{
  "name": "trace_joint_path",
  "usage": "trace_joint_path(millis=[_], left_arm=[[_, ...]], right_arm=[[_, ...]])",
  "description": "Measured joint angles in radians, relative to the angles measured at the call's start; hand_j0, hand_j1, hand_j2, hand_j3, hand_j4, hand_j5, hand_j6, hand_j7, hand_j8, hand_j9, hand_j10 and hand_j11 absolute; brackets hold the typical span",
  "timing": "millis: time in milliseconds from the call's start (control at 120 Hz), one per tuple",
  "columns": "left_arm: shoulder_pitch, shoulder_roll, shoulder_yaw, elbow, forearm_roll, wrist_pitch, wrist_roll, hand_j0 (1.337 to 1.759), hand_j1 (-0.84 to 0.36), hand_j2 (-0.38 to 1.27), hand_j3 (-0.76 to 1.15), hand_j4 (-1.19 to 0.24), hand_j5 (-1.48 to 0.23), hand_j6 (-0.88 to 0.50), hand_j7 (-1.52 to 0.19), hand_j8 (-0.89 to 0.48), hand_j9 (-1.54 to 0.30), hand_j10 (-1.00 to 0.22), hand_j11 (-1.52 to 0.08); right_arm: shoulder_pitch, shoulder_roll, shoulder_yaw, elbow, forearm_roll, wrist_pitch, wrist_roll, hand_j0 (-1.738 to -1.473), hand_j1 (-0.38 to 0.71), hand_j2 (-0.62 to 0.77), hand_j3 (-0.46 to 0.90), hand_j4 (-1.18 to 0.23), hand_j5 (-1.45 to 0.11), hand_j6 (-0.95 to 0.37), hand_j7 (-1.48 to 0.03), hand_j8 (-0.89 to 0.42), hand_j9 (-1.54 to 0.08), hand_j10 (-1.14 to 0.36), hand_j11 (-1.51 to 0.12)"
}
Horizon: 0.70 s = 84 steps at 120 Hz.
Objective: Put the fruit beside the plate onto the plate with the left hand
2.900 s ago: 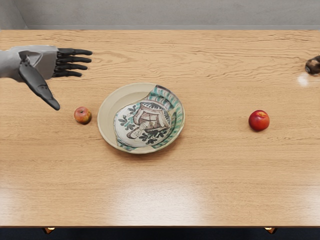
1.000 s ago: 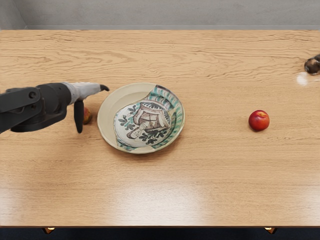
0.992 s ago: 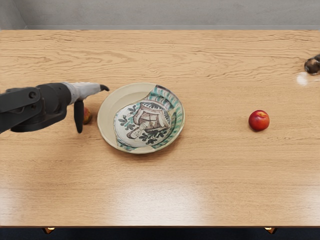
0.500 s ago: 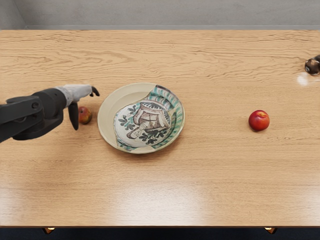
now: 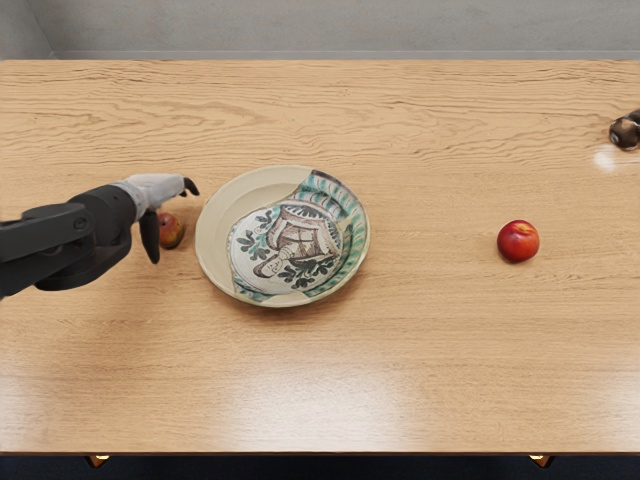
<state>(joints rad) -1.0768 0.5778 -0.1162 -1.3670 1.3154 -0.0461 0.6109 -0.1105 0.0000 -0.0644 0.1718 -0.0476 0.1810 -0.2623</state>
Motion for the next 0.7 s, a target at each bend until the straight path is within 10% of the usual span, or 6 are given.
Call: trace_joint_path(millis=[700], left_arm=[[0.026, -0.013, 0.001, 0.023, 0.019, 0.004, 0.0, 1.658, -0.08, 0.08, 0.0, -0.36, -0.47, -0.36, -0.47, -0.36, -0.47, -0.36, -0.47]], right_arm=[[0.0, 0.0, 0.0, 0.0, 0.0, 0.0, 0.0, -1.658, -0.35, 0.0, 0.0, 0.0, 0.0, 0.0, 0.0, 0.0, 0.0, 0.0, 0.0]])
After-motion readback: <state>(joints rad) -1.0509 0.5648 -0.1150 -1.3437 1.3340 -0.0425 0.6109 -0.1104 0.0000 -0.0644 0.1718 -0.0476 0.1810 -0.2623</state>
